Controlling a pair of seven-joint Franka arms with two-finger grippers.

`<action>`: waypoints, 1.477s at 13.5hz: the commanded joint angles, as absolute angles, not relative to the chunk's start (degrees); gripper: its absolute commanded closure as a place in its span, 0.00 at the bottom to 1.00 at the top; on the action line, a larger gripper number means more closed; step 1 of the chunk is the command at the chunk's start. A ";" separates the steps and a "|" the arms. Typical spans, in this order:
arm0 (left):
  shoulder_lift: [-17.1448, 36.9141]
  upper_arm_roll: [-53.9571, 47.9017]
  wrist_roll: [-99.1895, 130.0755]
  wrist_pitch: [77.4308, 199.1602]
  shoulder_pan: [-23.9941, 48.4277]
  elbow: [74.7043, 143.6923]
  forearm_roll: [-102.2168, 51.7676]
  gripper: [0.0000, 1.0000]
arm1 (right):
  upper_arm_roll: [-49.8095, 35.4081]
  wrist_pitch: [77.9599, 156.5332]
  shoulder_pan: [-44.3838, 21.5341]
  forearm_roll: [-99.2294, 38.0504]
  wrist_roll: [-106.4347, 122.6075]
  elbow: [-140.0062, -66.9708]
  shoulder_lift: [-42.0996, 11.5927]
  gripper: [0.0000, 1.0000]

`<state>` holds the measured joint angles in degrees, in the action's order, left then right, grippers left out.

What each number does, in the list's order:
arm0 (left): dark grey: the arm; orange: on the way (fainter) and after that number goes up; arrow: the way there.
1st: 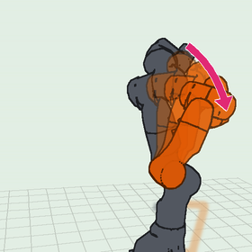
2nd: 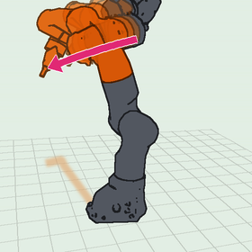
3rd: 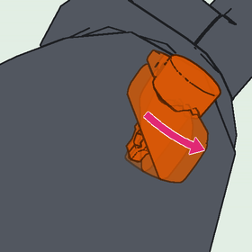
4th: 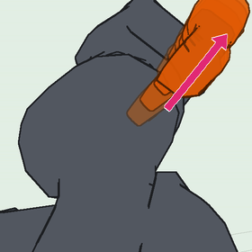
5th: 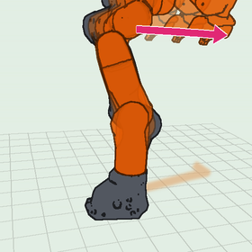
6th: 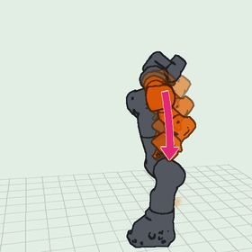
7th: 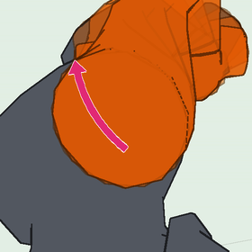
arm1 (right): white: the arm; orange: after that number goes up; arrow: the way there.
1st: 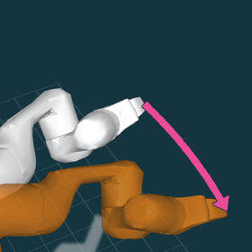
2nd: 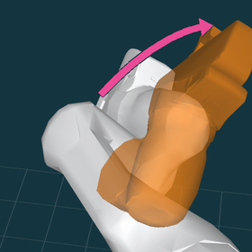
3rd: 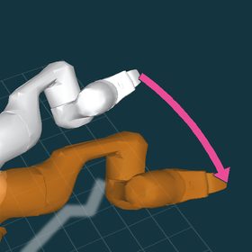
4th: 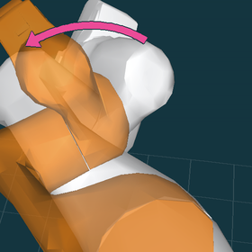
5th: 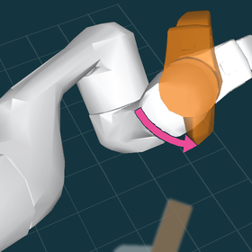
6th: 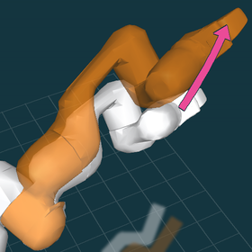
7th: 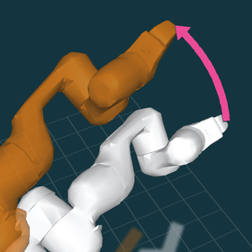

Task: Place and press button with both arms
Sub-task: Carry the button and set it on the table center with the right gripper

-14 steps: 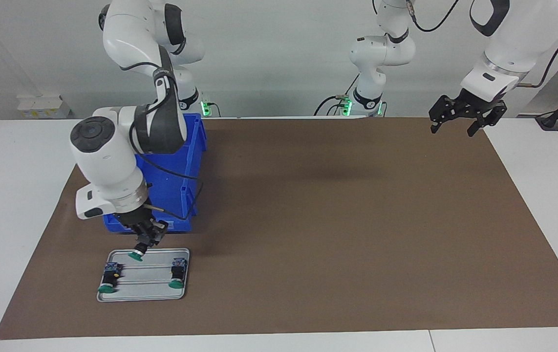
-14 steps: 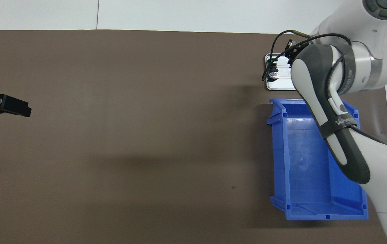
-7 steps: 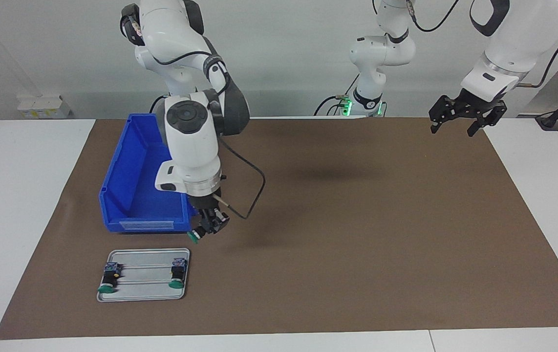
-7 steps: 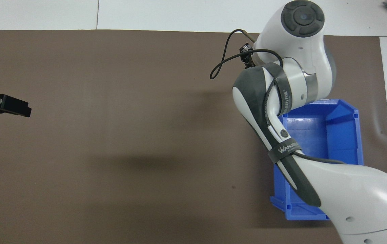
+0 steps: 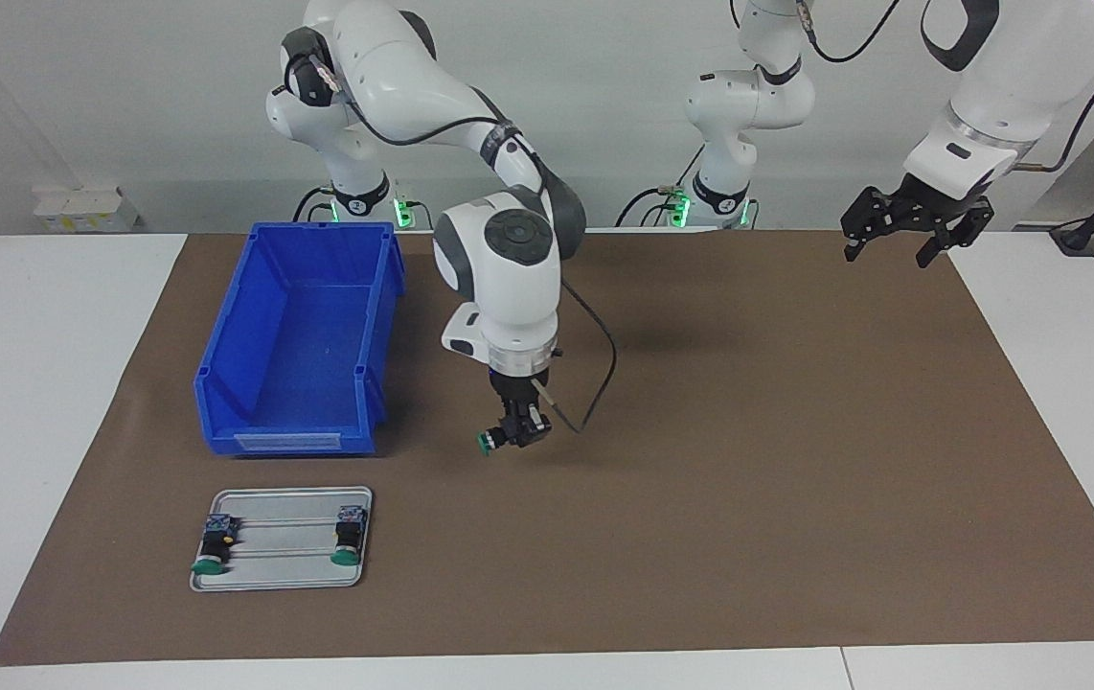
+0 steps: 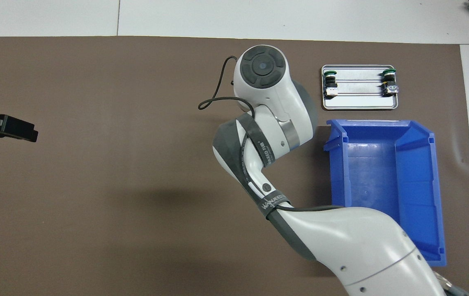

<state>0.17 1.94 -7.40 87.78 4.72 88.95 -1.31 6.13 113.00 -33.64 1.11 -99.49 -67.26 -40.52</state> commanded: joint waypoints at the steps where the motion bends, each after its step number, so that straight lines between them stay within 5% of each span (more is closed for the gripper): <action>1: -1.32 1.41 -7.12 87.63 3.87 90.62 -1.41 0.00 | 6.07 114.68 -35.15 1.67 -105.71 -60.20 -46.76 1.00; 9: -1.32 1.32 -7.03 87.63 3.87 90.62 -1.41 0.00 | 3.52 118.39 -39.11 -2.72 -122.34 -62.66 -47.64 0.95; 14: -1.32 1.41 -7.03 87.63 3.87 90.62 -1.41 0.00 | 3.52 117.69 -39.20 -4.66 -124.54 -64.42 -47.37 0.61; 18: -1.32 1.41 -7.03 87.63 3.87 90.70 -1.41 0.00 | 3.60 117.07 -39.38 -3.43 -128.67 -64.16 -47.46 0.10; 20: -1.41 1.32 -7.12 87.63 3.95 90.88 -1.41 0.00 | 3.78 114.28 -38.59 -2.82 -127.80 -63.37 -47.46 0.09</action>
<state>0.17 1.93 -7.40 87.76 4.72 88.96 -1.31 3.71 116.39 -39.34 -3.47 -127.38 -63.50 -47.89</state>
